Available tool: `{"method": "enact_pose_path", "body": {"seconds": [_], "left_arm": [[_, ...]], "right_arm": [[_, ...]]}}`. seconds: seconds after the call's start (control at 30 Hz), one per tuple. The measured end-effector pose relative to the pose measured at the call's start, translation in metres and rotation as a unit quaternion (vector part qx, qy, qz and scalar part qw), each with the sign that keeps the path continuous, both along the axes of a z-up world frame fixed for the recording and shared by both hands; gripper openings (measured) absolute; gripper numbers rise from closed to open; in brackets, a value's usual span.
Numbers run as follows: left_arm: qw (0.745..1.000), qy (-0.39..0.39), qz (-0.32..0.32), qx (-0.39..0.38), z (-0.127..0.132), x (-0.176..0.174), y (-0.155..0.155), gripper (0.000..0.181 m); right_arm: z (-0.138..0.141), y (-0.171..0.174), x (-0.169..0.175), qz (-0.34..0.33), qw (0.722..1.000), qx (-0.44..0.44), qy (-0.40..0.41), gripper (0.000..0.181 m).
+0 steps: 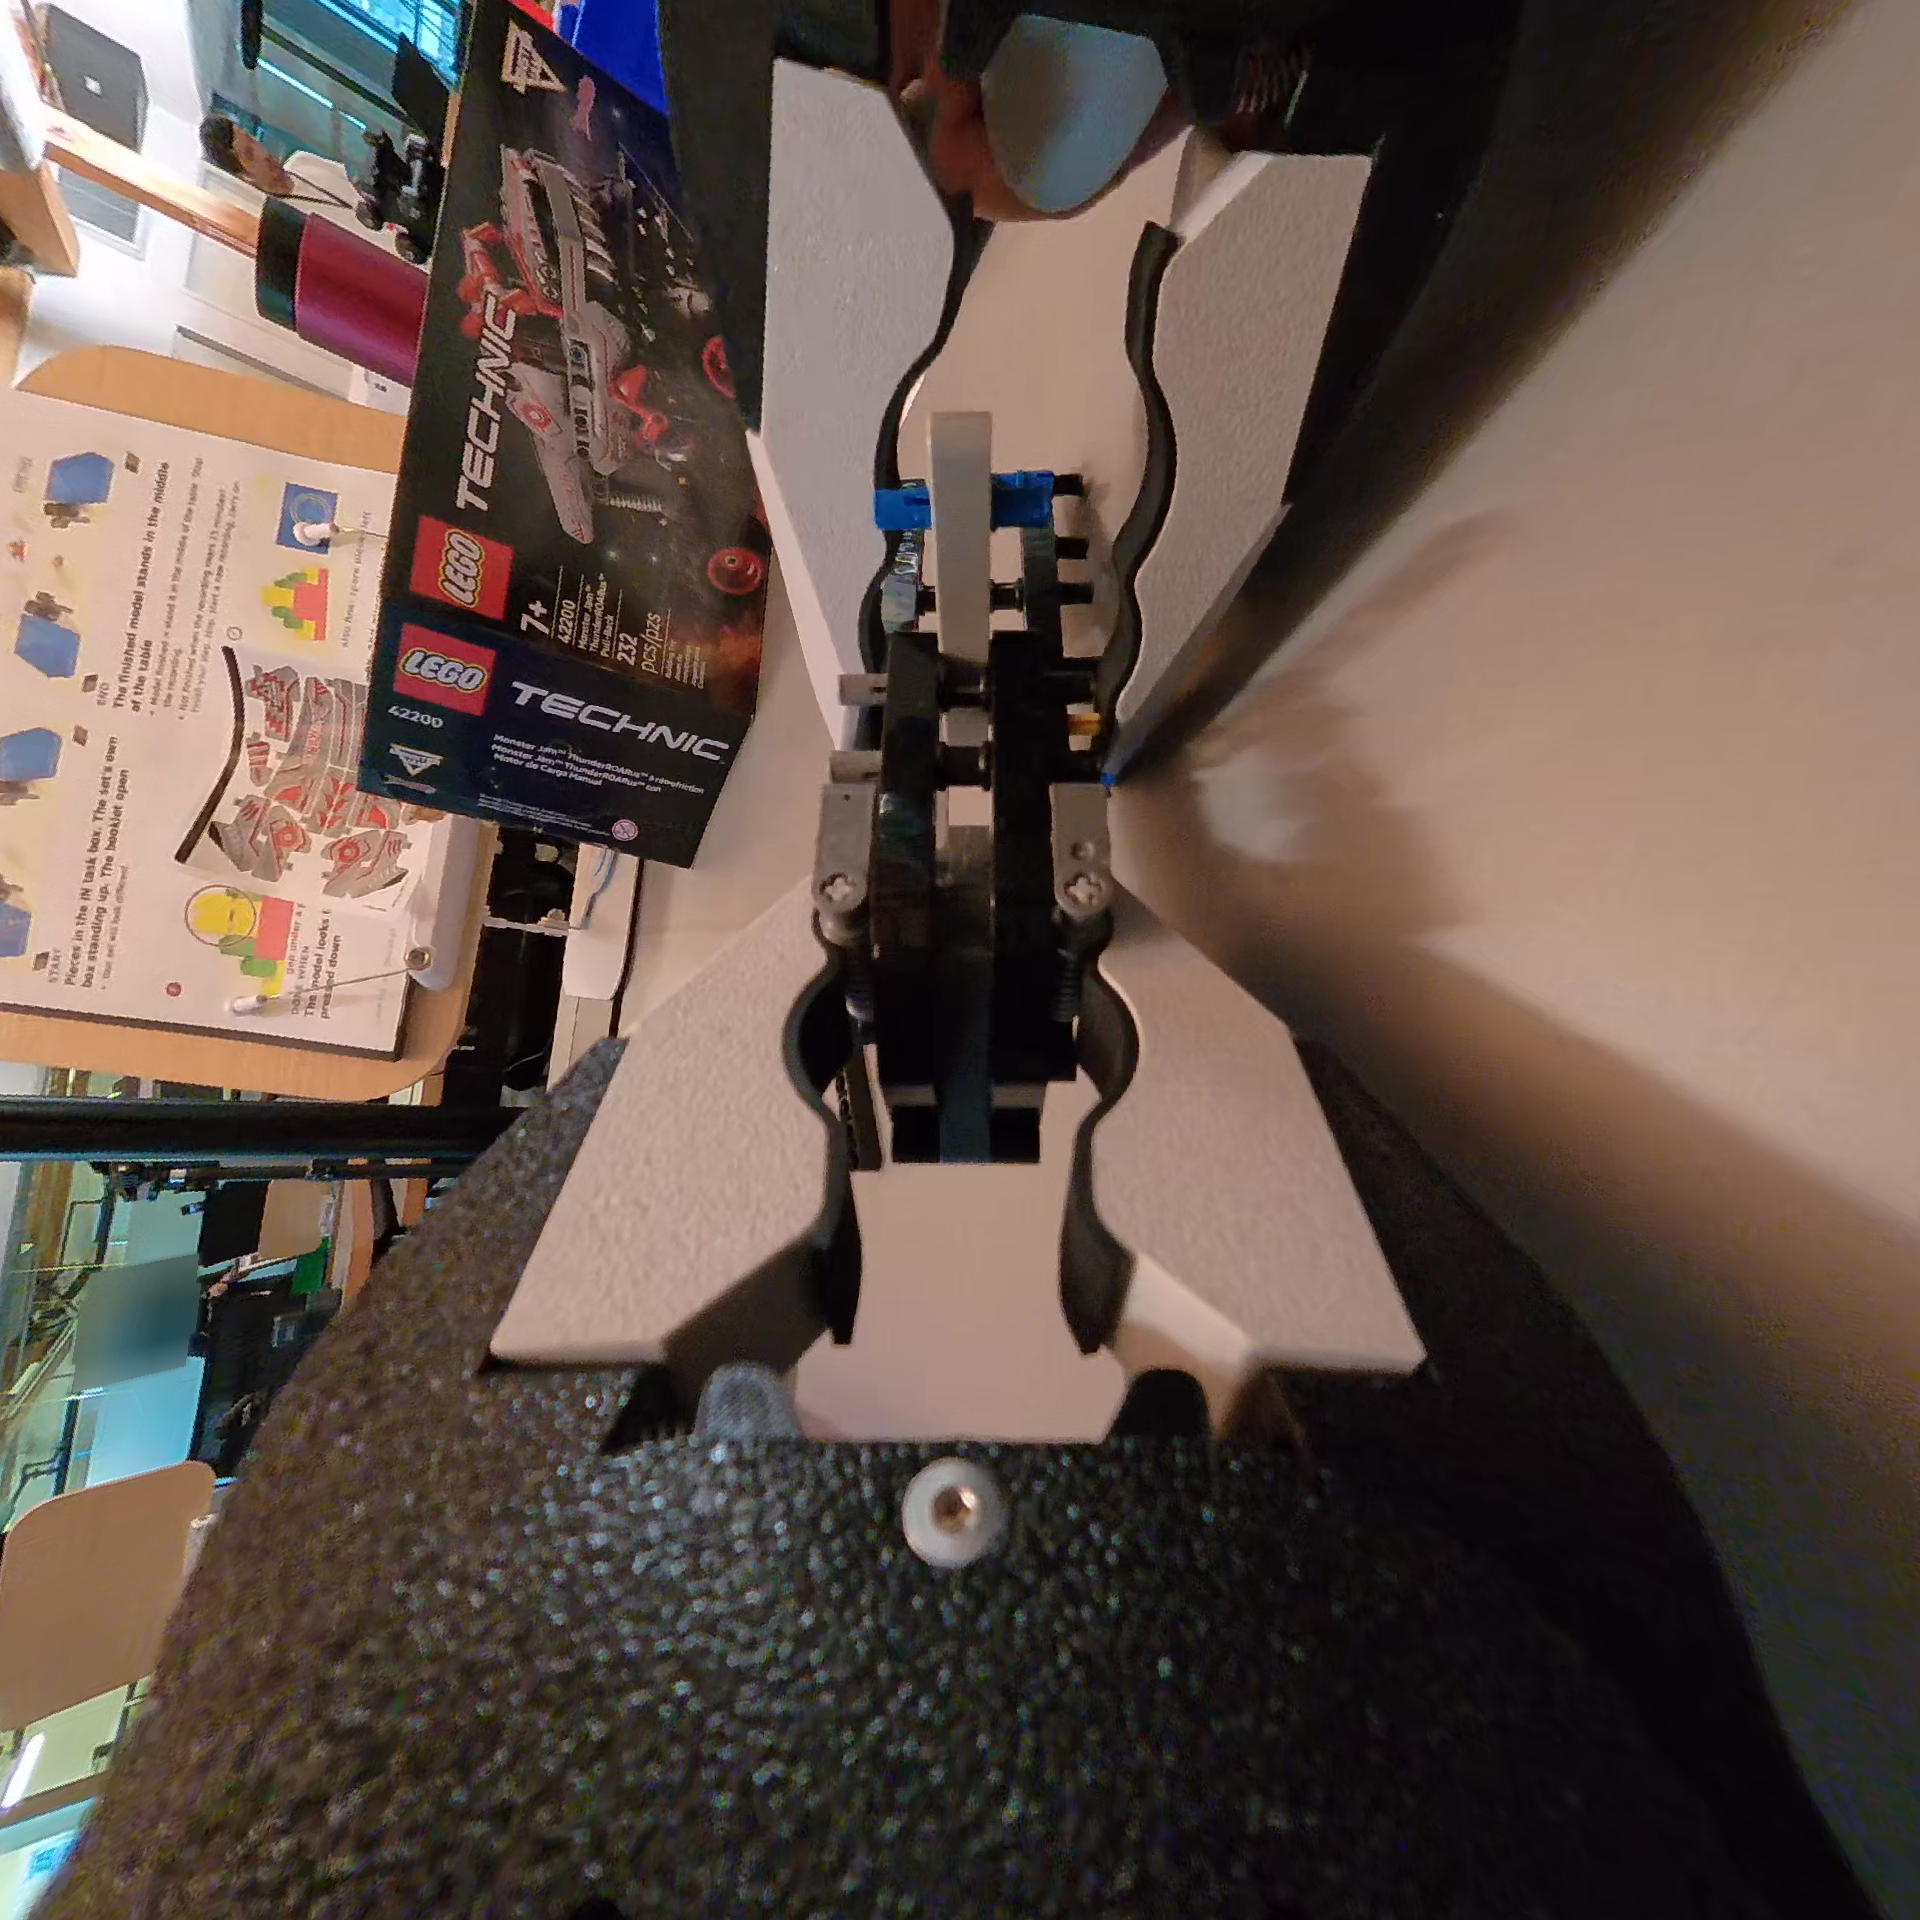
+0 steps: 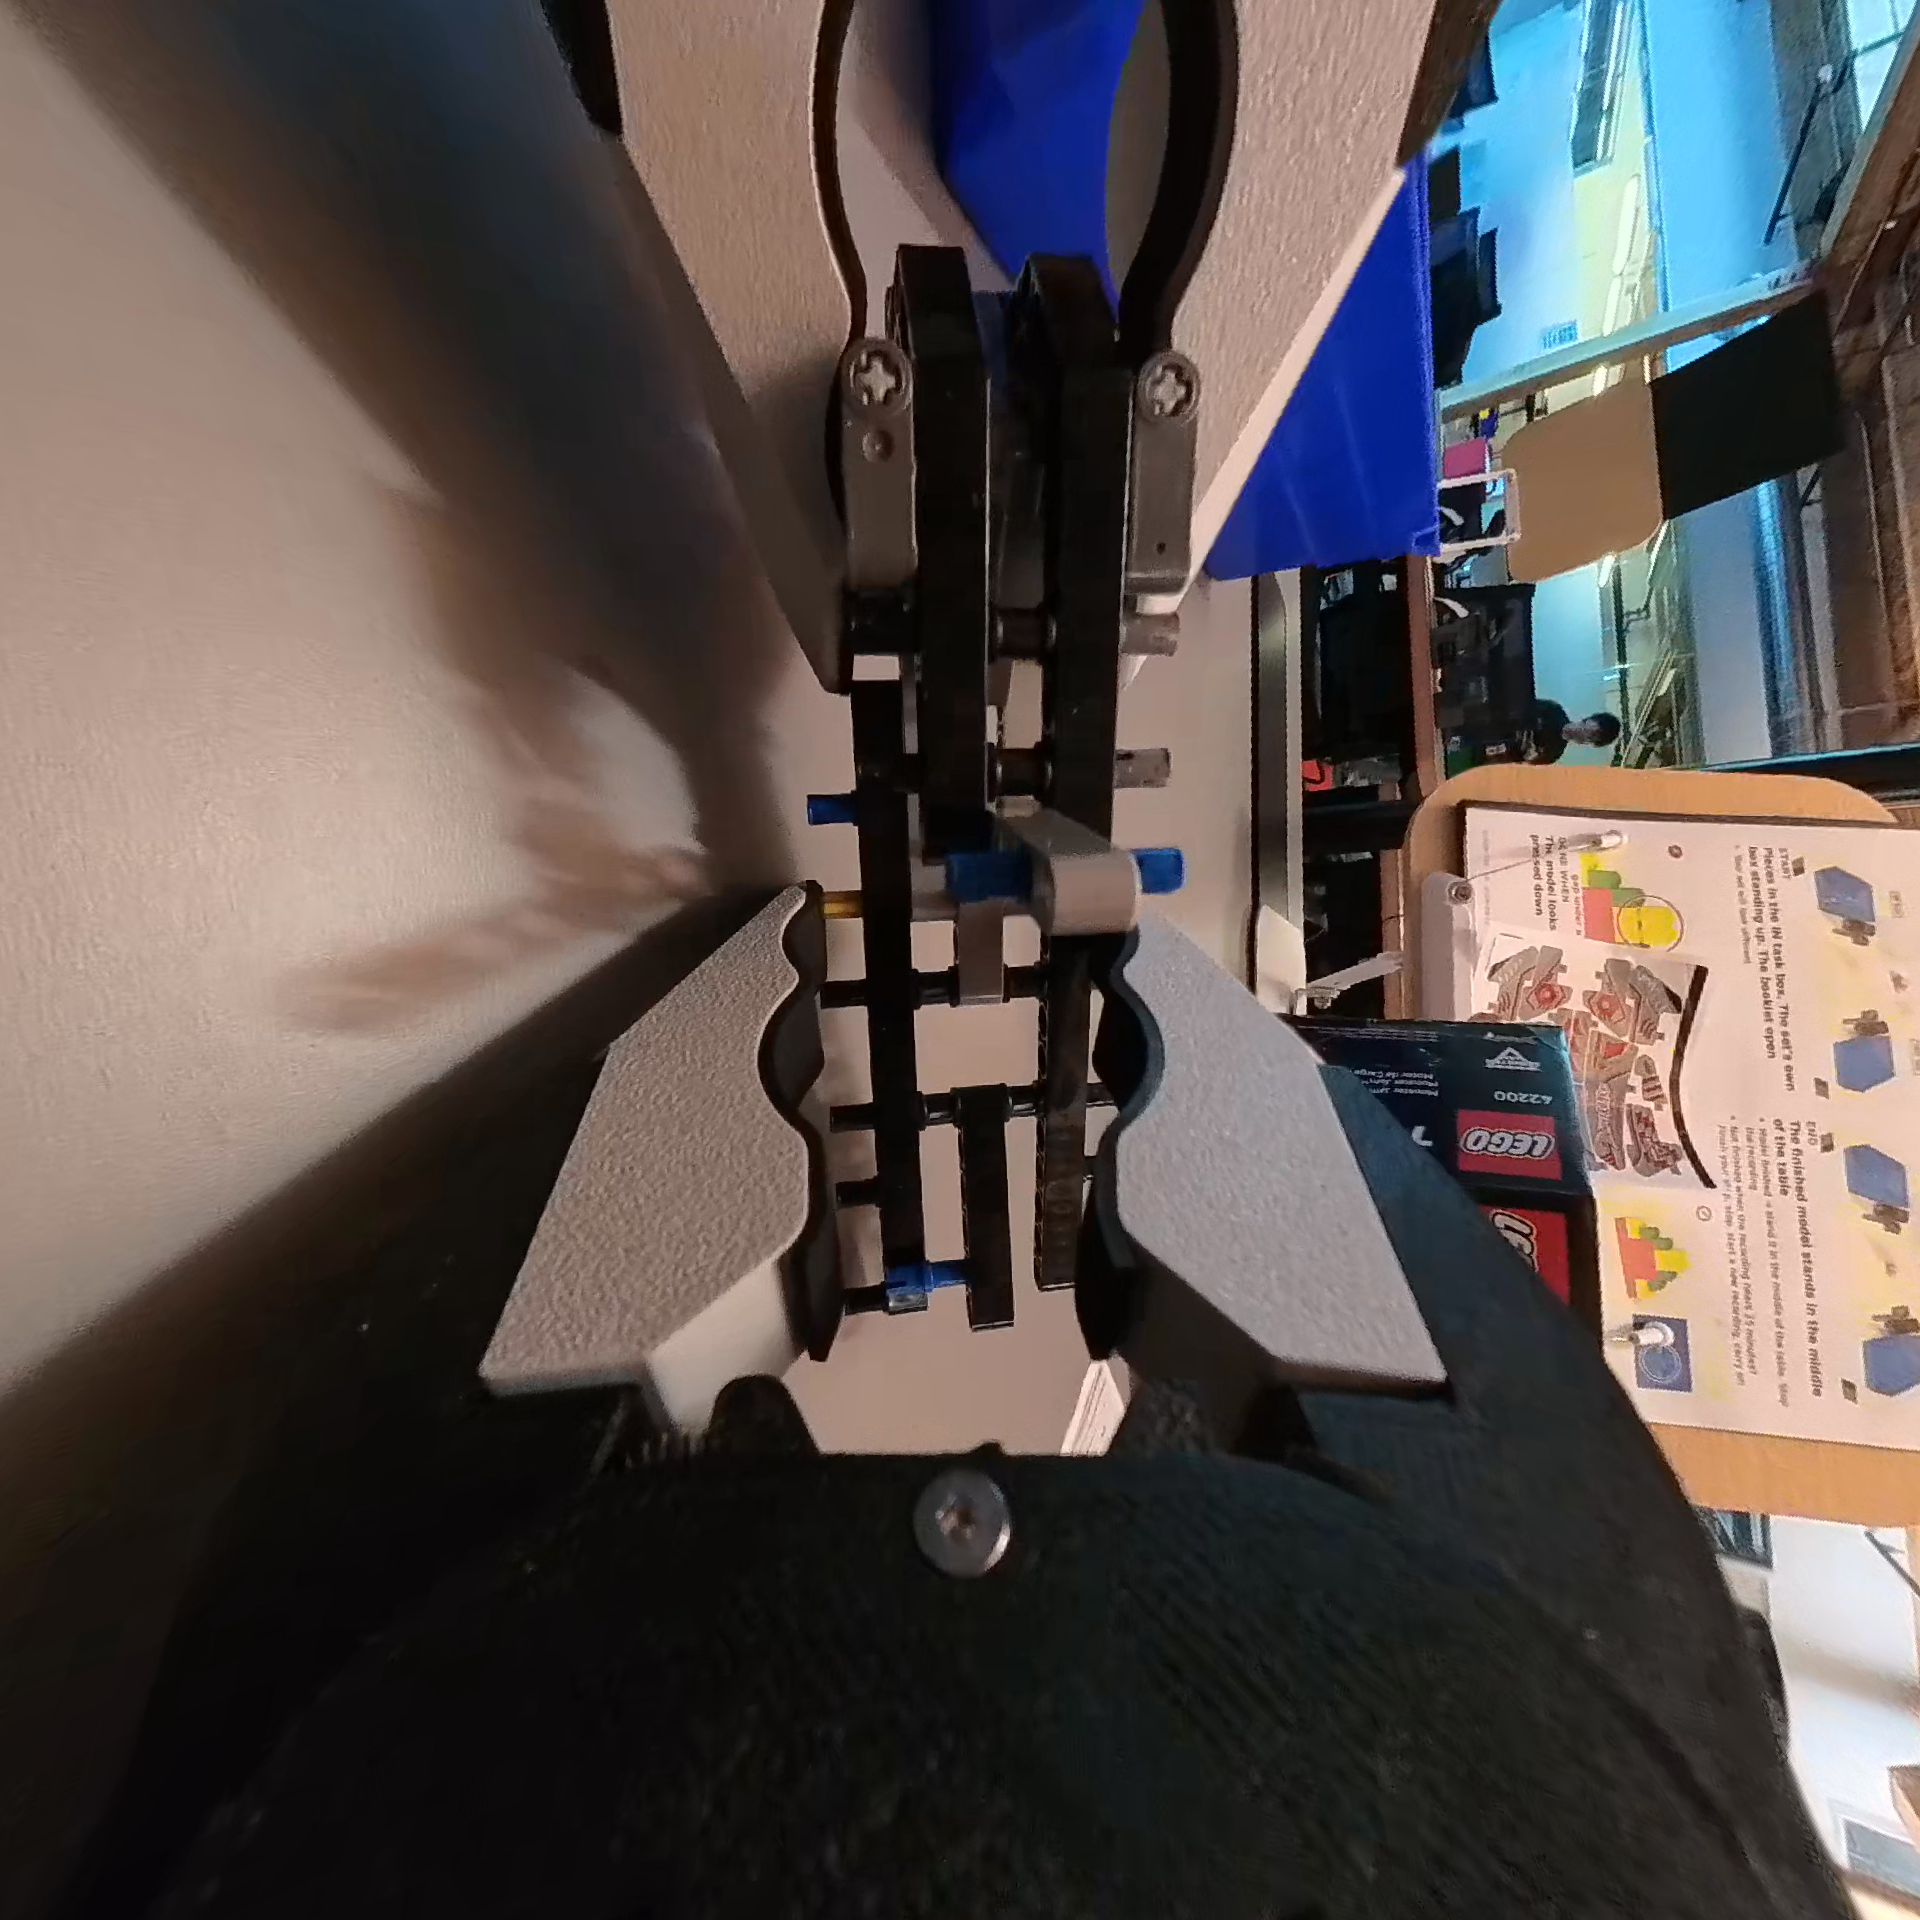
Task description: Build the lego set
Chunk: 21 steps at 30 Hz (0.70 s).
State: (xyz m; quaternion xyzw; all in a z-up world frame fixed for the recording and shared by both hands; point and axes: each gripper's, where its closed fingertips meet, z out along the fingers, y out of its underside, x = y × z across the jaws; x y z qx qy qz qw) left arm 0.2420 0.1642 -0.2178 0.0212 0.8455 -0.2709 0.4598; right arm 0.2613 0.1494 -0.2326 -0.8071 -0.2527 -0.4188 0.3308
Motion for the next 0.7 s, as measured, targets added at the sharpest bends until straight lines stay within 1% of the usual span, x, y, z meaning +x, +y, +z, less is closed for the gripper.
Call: {"method": "enact_pose_path", "body": {"seconds": [0.13, 0.23, 0.3, 0.4, 0.47, 0.53, 0.57, 0.63, 0.7], "left_arm": [[1.000, -0.004, -0.001, 0.005, -0.0004, -0.0002, -0.0003, 0.038], [1.000, 0.001, -0.004, -0.006, -0.0018, -0.0004, -0.0006, 0.038], [1.000, 0.003, -0.004, -0.009, -0.0027, -0.0002, -0.0002, 0.038], [1.000, 0.001, -0.010, -0.015, -0.0016, 0.0013, -0.0008, 0.038], [0.999, -0.024, -0.021, 0.008, 0.0011, 0.0000, -0.0018, 0.039], [0.999, -0.030, -0.018, 0.018, 0.0026, -0.0004, -0.0022, 0.039], [0.999, -0.033, -0.017, 0.023, 0.0028, -0.0003, -0.0023, 0.039], [0.998, -0.045, -0.020, 0.037, 0.0049, -0.0006, -0.0031, 0.039], [0.997, -0.058, -0.020, 0.055, 0.0066, -0.0009, -0.0032, 0.039]], "right_arm": [[-0.0003, 0.0000, 0.0001, -0.004, 1.000, -0.001, -0.002, 0.049], [-0.0009, 0.0001, 0.0004, -0.004, 1.000, -0.004, 0.003, 0.048], [-0.0010, 0.0003, 0.0003, 0.009, 1.000, -0.008, 0.000, 0.047], [0.0005, -0.0003, -0.0002, 0.027, 0.999, 0.009, 0.017, 0.047], [0.0019, -0.0006, -0.0004, 0.029, 0.999, 0.024, 0.034, 0.050], [0.0051, -0.0007, 0.0015, 0.028, 0.998, 0.038, 0.044, 0.056], [0.0048, -0.0010, 0.0012, 0.029, 0.998, 0.038, 0.047, 0.056], [0.0041, -0.0008, -0.0016, 0.041, 0.998, 0.028, 0.026, 0.047], [0.0051, -0.0003, -0.0007, 0.038, 0.999, 0.026, 0.006, 0.048]]}}
